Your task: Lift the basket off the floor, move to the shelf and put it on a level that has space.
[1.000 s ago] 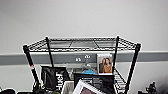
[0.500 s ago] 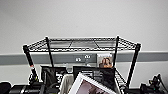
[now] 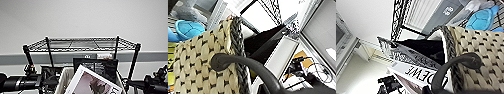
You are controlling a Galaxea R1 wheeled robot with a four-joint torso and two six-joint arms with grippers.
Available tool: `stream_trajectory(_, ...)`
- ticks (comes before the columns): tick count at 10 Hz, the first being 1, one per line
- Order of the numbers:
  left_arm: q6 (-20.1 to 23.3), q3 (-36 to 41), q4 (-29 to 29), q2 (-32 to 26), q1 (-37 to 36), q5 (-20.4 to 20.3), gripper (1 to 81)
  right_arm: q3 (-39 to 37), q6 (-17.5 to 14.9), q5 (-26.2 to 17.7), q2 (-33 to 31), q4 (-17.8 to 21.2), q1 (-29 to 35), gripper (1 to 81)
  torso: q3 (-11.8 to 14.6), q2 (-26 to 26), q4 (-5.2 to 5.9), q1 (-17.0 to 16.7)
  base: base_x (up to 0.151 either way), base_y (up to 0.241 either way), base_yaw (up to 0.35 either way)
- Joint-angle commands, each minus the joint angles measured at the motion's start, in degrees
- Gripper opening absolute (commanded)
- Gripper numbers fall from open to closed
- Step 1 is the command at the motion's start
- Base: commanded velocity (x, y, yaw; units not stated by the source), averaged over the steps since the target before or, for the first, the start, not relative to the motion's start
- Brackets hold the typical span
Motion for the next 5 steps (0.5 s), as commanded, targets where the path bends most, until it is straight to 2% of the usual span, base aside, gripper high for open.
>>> stream_trajectory(1, -3.8, 0.0, -3.3, -1.5, -11.8, 4.2, 1.0, 1.0, -0.1, -0.7, -1.6, 3.8, 9.9, 1.0, 0.0, 0.0, 0.00, 0.0, 0.000, 0.000, 0.000)
stream_trajectory(5, -8.9, 0.0, -2.8, -1.2, -17.3, 6.3, 1.0, 1.4, -0.1, -2.3, -1.7, 9.5, 17.6, 1.0, 0.0, 0.0, 0.00, 0.0, 0.000, 0.000, 0.000)
